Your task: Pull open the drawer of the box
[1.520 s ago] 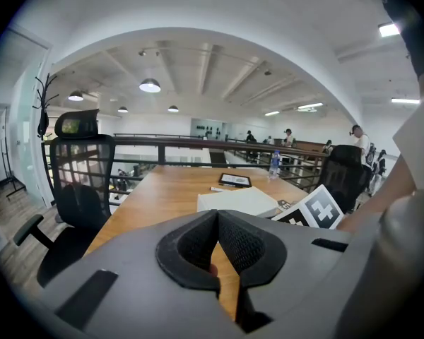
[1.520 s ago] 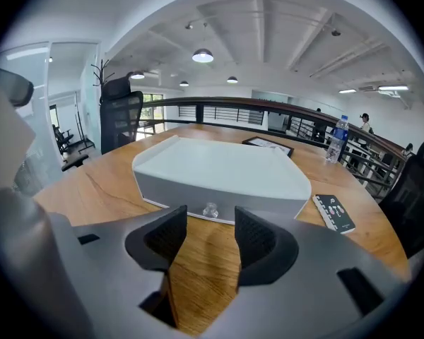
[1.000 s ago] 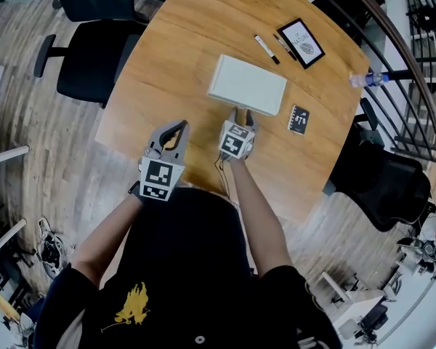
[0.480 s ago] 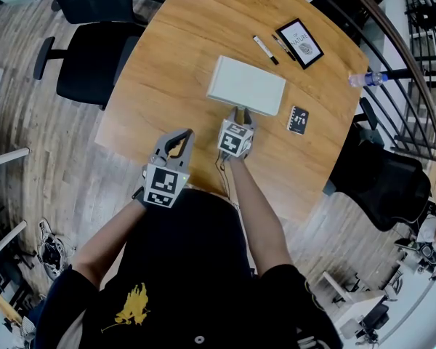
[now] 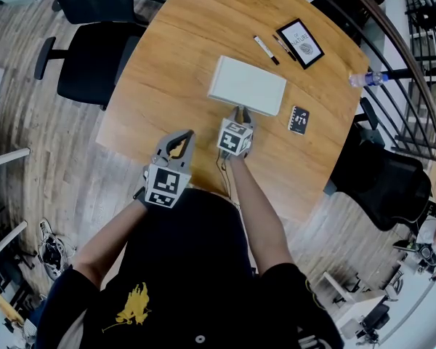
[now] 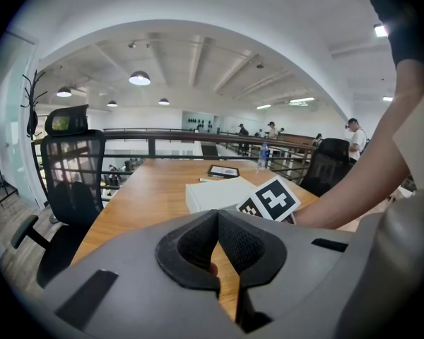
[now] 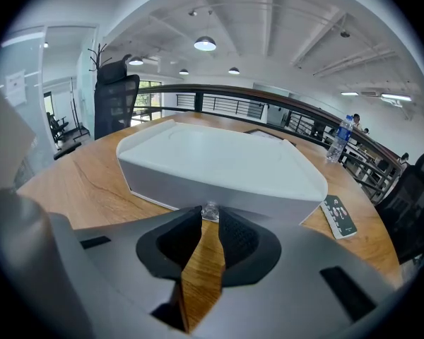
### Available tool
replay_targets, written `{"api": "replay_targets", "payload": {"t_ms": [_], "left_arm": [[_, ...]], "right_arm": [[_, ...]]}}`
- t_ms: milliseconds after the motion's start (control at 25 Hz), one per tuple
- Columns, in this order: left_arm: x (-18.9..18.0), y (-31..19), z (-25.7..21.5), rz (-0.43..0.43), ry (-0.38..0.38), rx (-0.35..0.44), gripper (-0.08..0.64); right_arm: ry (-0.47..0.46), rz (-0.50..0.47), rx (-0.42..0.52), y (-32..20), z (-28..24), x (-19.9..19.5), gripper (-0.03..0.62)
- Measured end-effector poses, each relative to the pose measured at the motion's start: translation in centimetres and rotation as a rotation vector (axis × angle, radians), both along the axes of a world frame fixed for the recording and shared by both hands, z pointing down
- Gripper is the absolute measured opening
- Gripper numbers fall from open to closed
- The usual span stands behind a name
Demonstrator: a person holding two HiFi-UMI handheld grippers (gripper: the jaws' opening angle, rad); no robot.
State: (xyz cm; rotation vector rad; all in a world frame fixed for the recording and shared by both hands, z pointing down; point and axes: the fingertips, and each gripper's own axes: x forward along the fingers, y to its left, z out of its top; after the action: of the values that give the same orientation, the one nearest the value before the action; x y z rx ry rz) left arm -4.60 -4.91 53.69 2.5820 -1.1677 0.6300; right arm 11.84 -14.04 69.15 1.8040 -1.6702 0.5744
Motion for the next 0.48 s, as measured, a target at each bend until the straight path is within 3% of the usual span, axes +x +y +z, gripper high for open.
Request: {"api": "replay_targets", "payload": {"t_ms": [480], "left_arm": [[-0.12,0.30,-0.03,0.001,-0.001,-0.004,0.009]], "right_arm": [[-0.015,-0.007,-0.006,0.13,-0.09,-0.11,0.067]]}}
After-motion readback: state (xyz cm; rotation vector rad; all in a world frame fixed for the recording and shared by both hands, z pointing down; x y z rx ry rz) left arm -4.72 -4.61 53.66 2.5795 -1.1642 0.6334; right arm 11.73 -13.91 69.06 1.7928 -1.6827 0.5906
